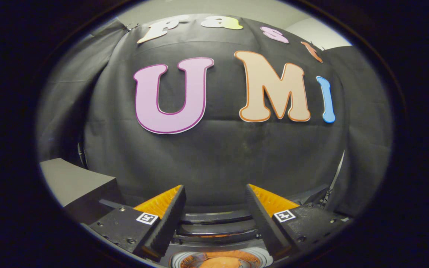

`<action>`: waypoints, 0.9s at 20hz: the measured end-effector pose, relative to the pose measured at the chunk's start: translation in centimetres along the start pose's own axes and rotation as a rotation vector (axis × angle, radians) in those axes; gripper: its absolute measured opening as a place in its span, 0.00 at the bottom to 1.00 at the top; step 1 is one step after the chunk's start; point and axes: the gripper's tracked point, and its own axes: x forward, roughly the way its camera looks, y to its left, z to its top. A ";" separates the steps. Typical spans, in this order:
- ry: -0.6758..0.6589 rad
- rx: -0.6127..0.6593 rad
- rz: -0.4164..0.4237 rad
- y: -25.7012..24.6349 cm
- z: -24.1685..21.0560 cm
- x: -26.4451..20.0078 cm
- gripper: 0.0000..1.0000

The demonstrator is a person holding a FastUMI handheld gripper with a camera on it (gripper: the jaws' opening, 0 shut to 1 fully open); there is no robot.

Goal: Put the clothes into the washing machine and then close the washing machine lid.

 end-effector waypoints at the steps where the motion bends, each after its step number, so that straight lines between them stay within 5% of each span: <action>1: -0.004 0.004 -0.001 0.0 0.0 0.0 0.97; 18: -0.027 0.007 -0.001 0.3 0.3 -0.1 0.97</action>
